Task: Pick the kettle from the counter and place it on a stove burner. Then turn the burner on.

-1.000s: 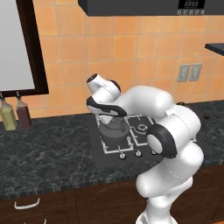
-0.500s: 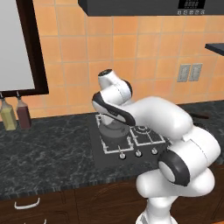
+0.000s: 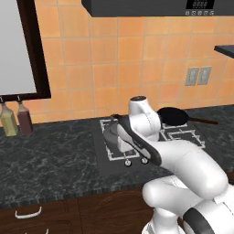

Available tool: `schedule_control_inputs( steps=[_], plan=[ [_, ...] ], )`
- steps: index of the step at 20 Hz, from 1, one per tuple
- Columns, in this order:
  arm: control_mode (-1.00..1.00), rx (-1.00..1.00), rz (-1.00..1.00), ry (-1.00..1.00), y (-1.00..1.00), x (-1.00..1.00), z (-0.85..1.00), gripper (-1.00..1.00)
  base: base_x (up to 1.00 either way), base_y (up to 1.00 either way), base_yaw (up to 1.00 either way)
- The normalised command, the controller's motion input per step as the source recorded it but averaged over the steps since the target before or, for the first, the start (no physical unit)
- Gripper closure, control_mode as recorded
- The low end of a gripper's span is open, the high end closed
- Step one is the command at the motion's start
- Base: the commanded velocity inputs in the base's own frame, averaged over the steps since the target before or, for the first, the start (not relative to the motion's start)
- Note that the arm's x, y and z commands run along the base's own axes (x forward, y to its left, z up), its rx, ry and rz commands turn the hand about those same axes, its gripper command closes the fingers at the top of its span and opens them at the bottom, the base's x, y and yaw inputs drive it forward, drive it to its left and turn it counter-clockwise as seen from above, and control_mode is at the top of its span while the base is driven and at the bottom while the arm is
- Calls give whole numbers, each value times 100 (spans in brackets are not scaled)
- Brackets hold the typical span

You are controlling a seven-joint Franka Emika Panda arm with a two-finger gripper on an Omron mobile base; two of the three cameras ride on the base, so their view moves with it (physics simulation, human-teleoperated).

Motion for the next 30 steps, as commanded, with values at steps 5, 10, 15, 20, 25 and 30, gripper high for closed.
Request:
schedule_control_inputs(
  steps=[5,10,15,20,25,30],
  plan=[
    [-100,6,-17,-6,20,23,-53,-100,0,0,0],
    [-100,0,-2,-8,3,25,-12,-100,0,0,0],
    [-100,0,0,-10,4,9,-14,-100,0,0,0],
    [-100,0,-3,-5,22,15,-22,-100,0,0,0],
    [-100,0,0,-3,2,9,-22,-100,0,0,0],
    [-100,0,0,0,0,10,-22,-100,0,0,0]
  ],
)
